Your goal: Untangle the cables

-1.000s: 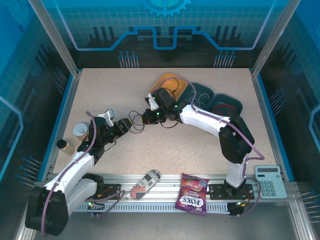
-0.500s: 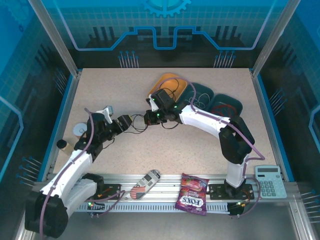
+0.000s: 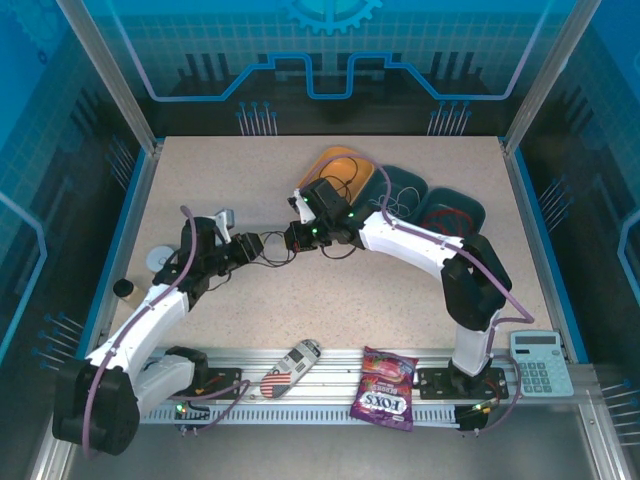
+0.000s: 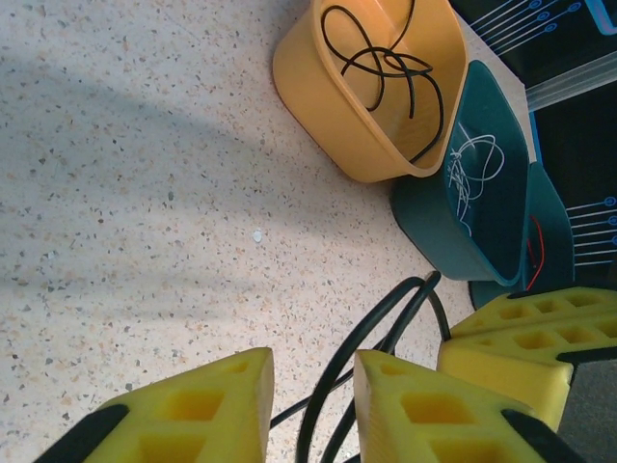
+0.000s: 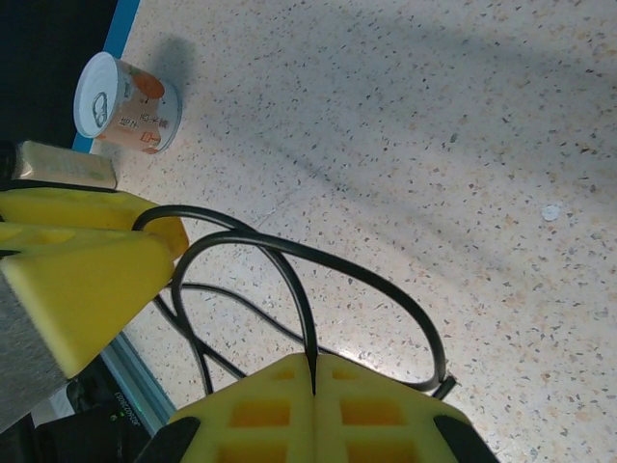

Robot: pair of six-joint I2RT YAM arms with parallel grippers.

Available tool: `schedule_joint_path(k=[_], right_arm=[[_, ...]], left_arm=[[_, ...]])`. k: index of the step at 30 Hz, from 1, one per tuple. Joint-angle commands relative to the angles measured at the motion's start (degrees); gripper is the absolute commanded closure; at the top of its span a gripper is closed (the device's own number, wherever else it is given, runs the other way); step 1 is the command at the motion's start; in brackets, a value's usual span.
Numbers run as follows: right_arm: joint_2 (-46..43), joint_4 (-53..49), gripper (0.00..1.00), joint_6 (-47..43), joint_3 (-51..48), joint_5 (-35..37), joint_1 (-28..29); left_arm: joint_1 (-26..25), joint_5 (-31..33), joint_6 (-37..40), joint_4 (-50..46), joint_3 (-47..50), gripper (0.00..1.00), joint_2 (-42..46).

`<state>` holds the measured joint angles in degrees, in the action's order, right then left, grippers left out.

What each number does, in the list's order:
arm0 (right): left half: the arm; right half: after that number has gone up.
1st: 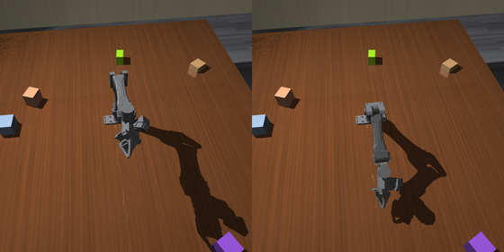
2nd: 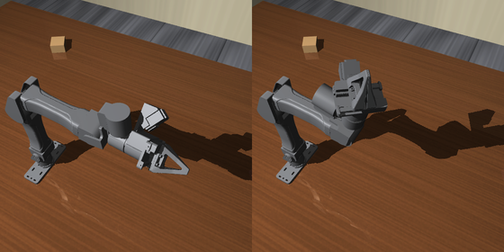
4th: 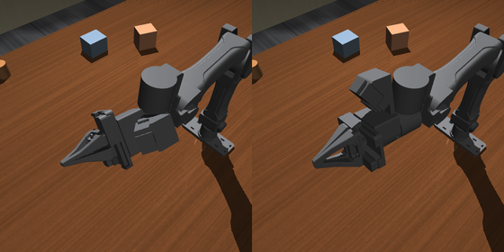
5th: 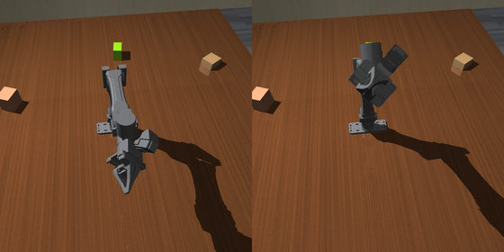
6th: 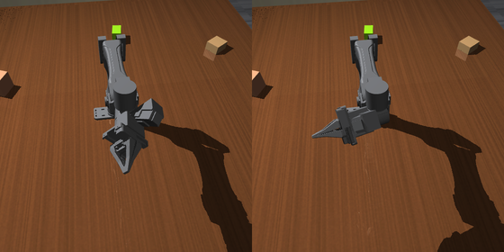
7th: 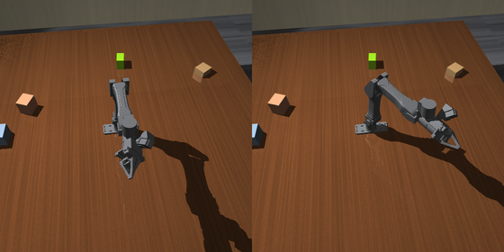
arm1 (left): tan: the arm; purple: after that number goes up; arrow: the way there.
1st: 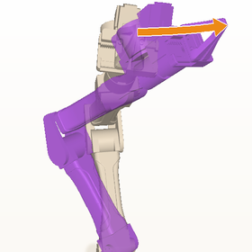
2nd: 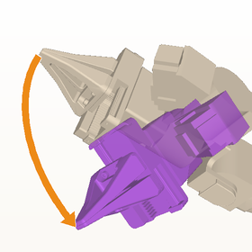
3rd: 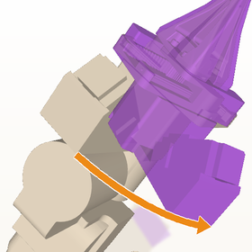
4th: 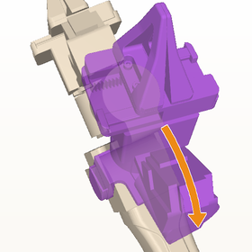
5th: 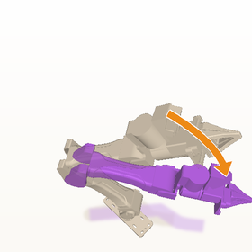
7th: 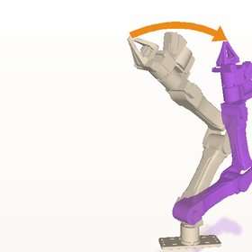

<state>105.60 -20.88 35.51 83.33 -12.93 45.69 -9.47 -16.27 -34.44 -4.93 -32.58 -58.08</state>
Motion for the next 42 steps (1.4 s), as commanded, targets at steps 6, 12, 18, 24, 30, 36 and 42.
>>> schedule_joint_path(k=[6, 12, 18, 24, 30, 36, 42], right_arm=[[-1.59, 0.85, 1.0, -1.31, 0.89, -0.68, 0.97], [-3.02, -0.6, 0.91, -2.9, -0.52, 4.81, 1.04], [-4.78, 2.36, 0.8, -1.98, -4.15, 8.45, 0.71], [-7.26, 8.39, 0.78, 0.61, -8.81, 6.52, -0.58], [-7.87, 10.87, 0.7, 0.04, -10.32, 3.95, -0.63], [-8.11, 18.72, 0.59, -0.2, -14.03, 0.4, -1.26], [-7.4, 39.33, 0.57, 4.18, -23.15, -9.37, -5.61]], left_arm=[[0.51, -0.06, -0.03, -0.51, -0.56, 0.92, 1.16], [0.51, -0.44, 0.65, -1.2, -0.96, 1.0, 3.62], [0.51, -3.76, 1.43, -0.55, -1.41, 1.0, 6.29], [0.51, -5.17, 3.09, -2.34, -2.8, 1.0, 7.95], [0.51, -7.27, 4.07, -1.85, -3.43, 1.0, 8.87], [0.51, -10.55, 1.89, 0.87, -3.63, 1.0, 9.04], [0.51, -15.01, 0.7, 1.53, -4.48, 1.0, 9.12]])
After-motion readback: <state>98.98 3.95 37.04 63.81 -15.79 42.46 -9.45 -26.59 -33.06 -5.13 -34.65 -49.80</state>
